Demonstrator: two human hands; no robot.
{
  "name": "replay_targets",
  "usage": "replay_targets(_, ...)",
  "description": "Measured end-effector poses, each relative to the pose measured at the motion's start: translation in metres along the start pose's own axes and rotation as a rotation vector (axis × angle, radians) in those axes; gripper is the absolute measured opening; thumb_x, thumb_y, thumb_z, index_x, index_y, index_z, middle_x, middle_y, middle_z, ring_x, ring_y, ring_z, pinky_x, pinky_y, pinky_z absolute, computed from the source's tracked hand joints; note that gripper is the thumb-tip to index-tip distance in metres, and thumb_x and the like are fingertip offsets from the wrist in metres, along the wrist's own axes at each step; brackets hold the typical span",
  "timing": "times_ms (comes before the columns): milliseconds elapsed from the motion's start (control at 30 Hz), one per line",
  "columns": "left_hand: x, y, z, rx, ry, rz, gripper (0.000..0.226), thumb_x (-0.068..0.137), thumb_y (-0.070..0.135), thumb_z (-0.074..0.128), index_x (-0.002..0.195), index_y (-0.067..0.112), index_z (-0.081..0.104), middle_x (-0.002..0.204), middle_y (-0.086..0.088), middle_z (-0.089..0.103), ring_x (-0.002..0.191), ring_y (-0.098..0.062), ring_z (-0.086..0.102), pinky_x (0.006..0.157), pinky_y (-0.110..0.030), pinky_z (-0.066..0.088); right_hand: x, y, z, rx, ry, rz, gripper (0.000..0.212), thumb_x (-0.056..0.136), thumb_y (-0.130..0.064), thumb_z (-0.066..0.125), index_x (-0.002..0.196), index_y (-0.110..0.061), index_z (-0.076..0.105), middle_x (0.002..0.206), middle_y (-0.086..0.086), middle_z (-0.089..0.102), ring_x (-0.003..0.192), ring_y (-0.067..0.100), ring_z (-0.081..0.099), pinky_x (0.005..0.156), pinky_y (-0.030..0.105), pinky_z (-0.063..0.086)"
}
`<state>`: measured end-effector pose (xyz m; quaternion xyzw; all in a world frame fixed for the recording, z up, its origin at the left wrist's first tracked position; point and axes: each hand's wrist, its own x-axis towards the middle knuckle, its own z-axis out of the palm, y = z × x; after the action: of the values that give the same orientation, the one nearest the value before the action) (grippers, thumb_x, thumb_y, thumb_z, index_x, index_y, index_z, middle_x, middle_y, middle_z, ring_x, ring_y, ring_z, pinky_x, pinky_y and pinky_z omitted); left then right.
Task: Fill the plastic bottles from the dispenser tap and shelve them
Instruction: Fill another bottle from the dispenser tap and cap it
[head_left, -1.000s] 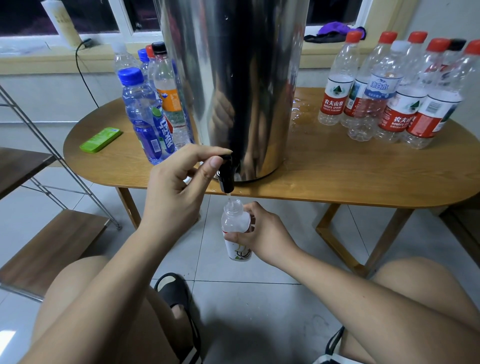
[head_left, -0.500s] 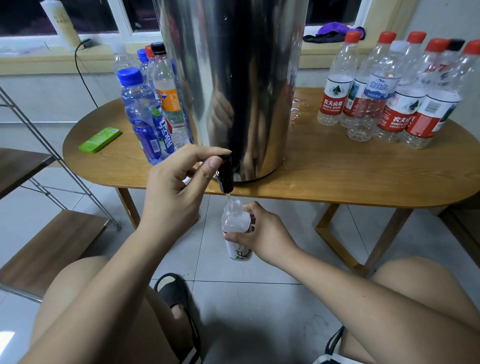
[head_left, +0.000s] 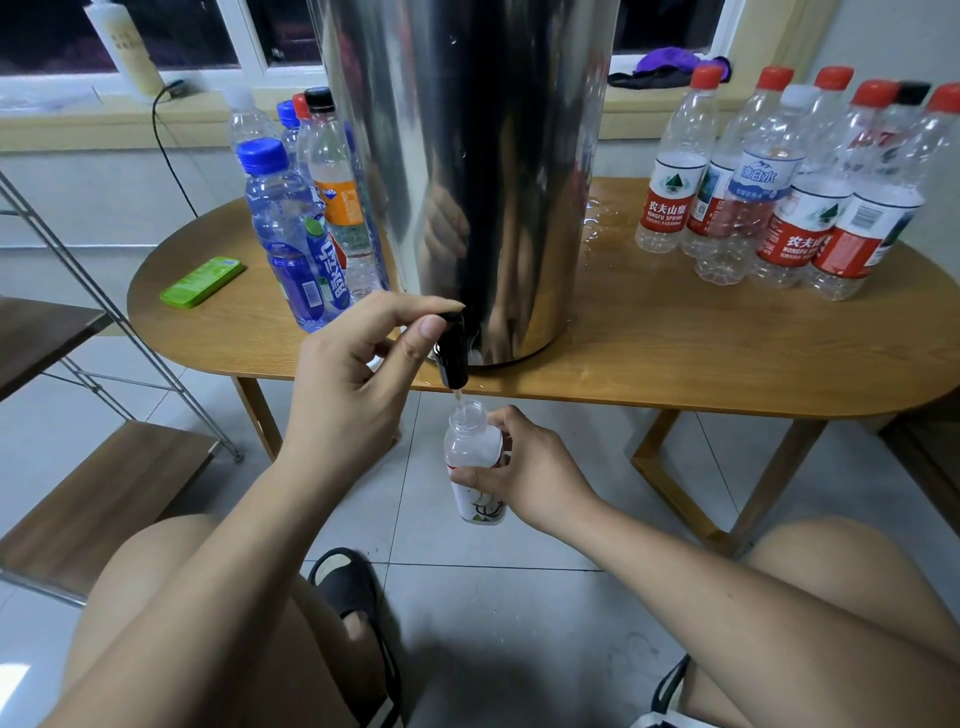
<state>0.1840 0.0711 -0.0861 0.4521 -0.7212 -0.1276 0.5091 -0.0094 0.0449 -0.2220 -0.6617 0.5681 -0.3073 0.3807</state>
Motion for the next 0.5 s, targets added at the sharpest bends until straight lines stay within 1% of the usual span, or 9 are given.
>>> replay_targets(133, 0.0004, 0.0003, -0.0004, 0.003, -0.002, -0.001, 0.018, 0.111, 0.02, 0.064, 0.122, 0.025, 0.078, 0.103, 0.012, 0.075, 0.092, -0.014, 0.069, 0.076, -0.031, 0.052, 0.0004, 0.0017, 0.0008, 0.003, 0.002, 0.0, 0.062, 0.075, -0.052, 0.096, 0.122, -0.033, 0.06, 0.113, -0.014, 0.074, 0.105, 0.011, 0.071, 0.094, 0.041, 0.06)
replay_targets(267, 0.0002, 0.0006, -0.0005, -0.001, -0.005, -0.006, 0.018, 0.111, 0.02, 0.064, 0.121, 0.024, 0.078, 0.105, 0.013, 0.075, 0.095, -0.014, 0.069, 0.076, -0.034, 0.054, 0.0013, 0.004, 0.0019, 0.011, 0.003, -0.002, 0.063, 0.073, -0.054, 0.096, 0.121, -0.035, 0.06, 0.113, -0.014, 0.074, 0.105, 0.011, 0.072, 0.094, 0.042, 0.06)
replay_targets(500, 0.0002, -0.0004, 0.0, -0.003, -0.003, -0.005, 0.018, 0.111, 0.02, 0.064, 0.121, 0.023, 0.079, 0.104, 0.013, 0.075, 0.094, -0.014, 0.069, 0.077, -0.034, 0.053, 0.0026, 0.0062, 0.0024, 0.015, -0.001, -0.005, 0.064, 0.07, -0.059, 0.095, 0.12, -0.037, 0.059, 0.112, -0.014, 0.074, 0.104, 0.011, 0.072, 0.094, 0.043, 0.061)
